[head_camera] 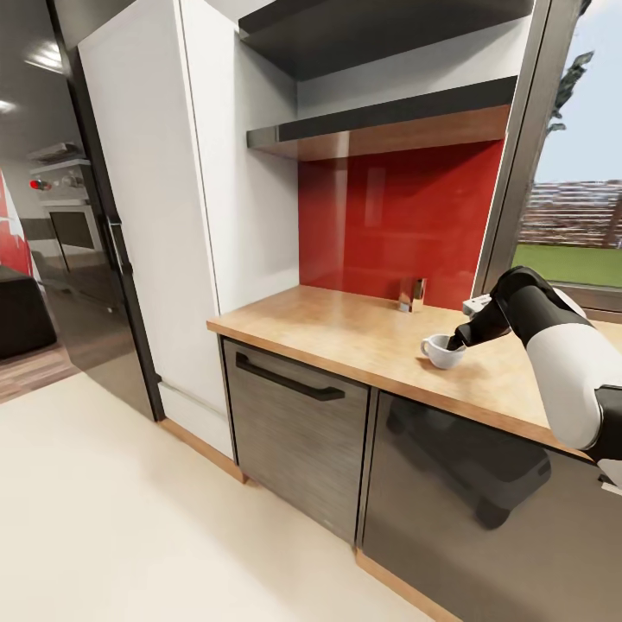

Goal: Set up a coffee station on the kitchen countertop: keep the coffee maker on the countertop, move the bottle of coffee from the kitchen shelf to the counter next to the coffee maker, place a paper coffee filter on top of the coffee maker, put the saucer next to the coffee maker with the coffee cup on the saucer, and place the electric kettle next to the coffee maker.

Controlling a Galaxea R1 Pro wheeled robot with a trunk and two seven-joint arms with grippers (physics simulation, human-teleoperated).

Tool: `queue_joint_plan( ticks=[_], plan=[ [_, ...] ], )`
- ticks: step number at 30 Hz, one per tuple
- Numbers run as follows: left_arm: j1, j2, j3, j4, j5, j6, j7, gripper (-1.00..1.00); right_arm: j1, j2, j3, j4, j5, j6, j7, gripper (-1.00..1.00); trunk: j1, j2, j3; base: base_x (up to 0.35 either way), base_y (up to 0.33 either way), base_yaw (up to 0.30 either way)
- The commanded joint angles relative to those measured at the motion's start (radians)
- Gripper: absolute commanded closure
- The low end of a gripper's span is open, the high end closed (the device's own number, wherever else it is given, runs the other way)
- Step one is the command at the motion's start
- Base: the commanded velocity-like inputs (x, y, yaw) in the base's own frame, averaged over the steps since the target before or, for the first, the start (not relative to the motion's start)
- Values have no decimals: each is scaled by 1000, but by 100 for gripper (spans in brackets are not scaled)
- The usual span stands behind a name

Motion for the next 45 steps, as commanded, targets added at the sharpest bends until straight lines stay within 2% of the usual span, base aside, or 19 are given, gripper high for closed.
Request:
queue_joint_plan(
  ticks=[1, 25, 42, 44, 45],
  plan=[
    [-1, 0, -7, 0, 8, 2, -3, -100, -1, 1, -6, -1, 10, 3, 9, 100, 0, -1, -1, 0, 0, 0],
    [-1, 0, -7, 0, 8, 2, -3, -100, -1, 1, -6, -1, 10, 4, 9, 100, 0, -1, -1, 0, 0, 0],
    [-1, 0, -8, 0, 8, 2, -3, -100, -1, 6, -1, -15, 14, 9, 6, 100, -65, 118, 52, 0, 0, 0],
    [-1, 0, -8, 0, 8, 2, -3, -100, -1, 8, 8, -37, 26, 11, 3, 100, -73, 132, 58, 0, 0, 0],
    [-1, -1, -8, 0, 8, 2, -3, -100, -2, 9, 23, -62, 47, 13, 4, 100, -77, 139, 62, 0, 0, 0]
  ],
)
